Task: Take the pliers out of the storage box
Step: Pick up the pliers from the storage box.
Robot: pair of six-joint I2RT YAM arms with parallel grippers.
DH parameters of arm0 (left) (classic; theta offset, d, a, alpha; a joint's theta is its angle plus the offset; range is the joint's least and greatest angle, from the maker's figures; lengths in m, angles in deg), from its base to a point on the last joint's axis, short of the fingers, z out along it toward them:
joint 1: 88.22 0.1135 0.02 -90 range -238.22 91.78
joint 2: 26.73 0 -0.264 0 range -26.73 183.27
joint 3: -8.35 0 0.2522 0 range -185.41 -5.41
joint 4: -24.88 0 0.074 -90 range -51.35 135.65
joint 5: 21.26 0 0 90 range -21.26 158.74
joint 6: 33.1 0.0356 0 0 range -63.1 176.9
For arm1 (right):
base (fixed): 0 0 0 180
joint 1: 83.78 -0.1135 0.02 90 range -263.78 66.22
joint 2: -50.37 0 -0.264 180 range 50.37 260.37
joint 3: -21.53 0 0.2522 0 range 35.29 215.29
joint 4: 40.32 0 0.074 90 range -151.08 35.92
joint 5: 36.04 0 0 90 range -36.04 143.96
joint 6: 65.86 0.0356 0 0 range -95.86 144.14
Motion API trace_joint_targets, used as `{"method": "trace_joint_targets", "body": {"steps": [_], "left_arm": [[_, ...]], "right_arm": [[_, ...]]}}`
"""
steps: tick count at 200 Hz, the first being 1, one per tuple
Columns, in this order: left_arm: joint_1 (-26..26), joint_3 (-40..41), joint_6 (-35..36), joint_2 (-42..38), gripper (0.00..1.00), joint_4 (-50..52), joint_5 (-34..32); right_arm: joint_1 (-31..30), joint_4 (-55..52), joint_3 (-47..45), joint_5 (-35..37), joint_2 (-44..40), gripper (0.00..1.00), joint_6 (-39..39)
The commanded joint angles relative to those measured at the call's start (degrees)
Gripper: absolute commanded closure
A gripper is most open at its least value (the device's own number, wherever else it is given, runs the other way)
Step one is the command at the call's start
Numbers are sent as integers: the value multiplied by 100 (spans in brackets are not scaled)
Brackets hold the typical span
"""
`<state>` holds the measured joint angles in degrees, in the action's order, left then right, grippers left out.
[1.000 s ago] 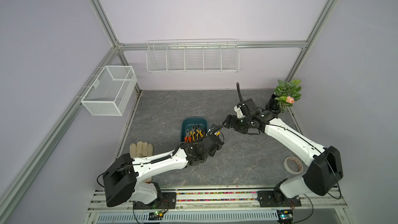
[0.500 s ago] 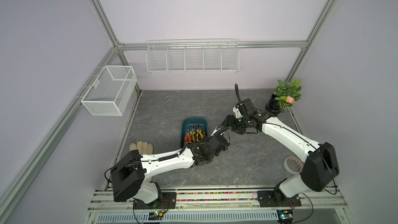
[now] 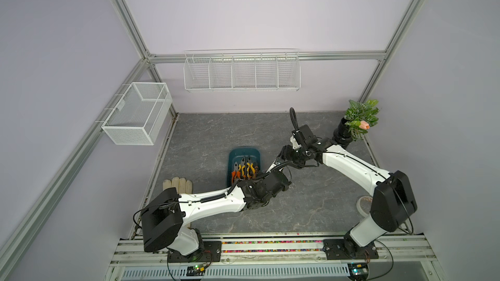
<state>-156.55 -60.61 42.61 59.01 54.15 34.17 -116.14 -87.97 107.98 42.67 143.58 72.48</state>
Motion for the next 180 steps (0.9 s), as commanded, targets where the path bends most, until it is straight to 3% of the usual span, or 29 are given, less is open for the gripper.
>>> {"method": "trace_joint_targets", "body": {"steps": [1,21,53,64,107,112,180], "left_arm": [[-51,-353,46,77,100,-253,-302],[-91,-467,94,218,100,-170,-413],[-125,-690,134,500,100,3,-645],[-135,-736,162,564,100,13,-674],[-167,-782,163,583,100,-4,-674],[-175,-782,159,579,100,9,-683],[-177,-834,187,524,100,40,-631]], "right_arm": [[-58,-209,185,211,81,43,46],[-120,-326,287,316,110,51,40],[-173,-409,310,408,110,53,68],[-167,-382,262,408,102,60,81],[-174,-323,167,417,123,63,112],[-171,-318,157,410,127,68,101],[-174,-272,31,443,112,86,123]]}}
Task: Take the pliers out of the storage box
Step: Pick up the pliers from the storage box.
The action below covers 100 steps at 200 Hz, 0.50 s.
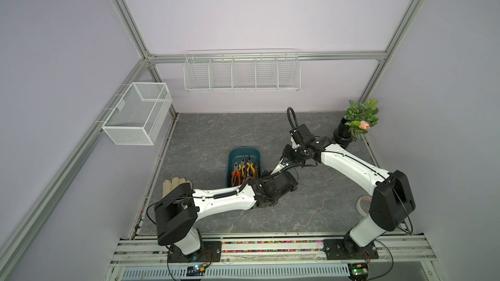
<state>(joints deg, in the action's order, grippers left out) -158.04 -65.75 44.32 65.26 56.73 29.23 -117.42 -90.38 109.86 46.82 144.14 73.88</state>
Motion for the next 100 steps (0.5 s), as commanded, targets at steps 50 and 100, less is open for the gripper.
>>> {"method": "trace_joint_targets", "body": {"steps": [50,100], "left_arm": [[-32,-342,-137,-168,75,-145,-253],[-34,-365,-218,-136,43,-67,-373]], "right_arm": [[-24,-105,-157,124,11,93,-165],[54,-235,-100,272,-52,94,-391]]}}
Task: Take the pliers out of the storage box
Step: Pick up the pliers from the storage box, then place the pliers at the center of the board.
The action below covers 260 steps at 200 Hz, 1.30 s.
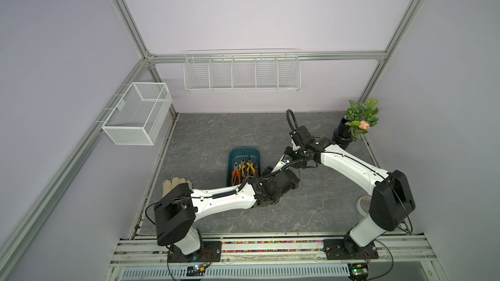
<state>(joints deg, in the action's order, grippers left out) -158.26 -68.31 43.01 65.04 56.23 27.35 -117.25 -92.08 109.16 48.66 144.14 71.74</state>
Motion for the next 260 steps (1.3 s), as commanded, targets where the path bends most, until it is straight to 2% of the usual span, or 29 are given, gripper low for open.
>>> {"method": "trace_joint_targets", "body": {"steps": [1,42,75,95,151,197,260], "left_arm": [[-11,-109,-92,-115,43,-17,-185],[-9,-149,-249,-221,41,195,-533],[26,-77,-349,-507,41,469,-940],[128,2,-436,-732,41,657,-1059],[576,482,-676,-1513,41,852,-977],[633,789,-807,-1836,41,956,-999],[658,1070,-940,-2005,42,951,-970]], "right_arm": [[40,-71,-30,89,-53,94,-178],[126,-392,163,196,63,93,-702],[166,-1052,846,562,502,93,-1505],[165,-1210,1136,746,747,93,-1719],[168,-1338,1911,913,1538,93,-1922],[131,-1395,2454,883,2289,94,-1991],[16,-1264,2675,862,2801,93,-1920]]}}
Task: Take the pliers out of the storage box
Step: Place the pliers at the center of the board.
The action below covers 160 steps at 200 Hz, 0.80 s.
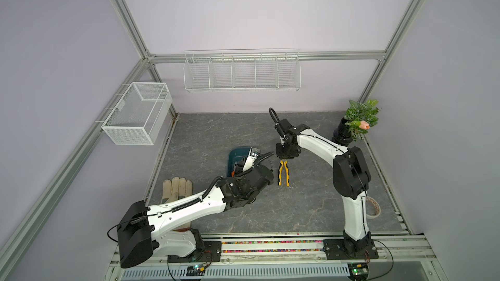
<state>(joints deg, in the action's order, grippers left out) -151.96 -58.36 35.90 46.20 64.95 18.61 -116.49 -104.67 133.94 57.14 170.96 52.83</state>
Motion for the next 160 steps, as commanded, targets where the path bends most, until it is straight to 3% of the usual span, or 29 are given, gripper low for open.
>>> {"method": "trace_joint_targets", "body": {"steps": [1,160], "left_arm": [[29,75,-230,-121,42,78,-95],[29,355,-432,-398,43,238,81]], "right_arm": [[-60,0,197,15,129,94,-25],[176,-1365,3759,253,2558,93,-346]]}}
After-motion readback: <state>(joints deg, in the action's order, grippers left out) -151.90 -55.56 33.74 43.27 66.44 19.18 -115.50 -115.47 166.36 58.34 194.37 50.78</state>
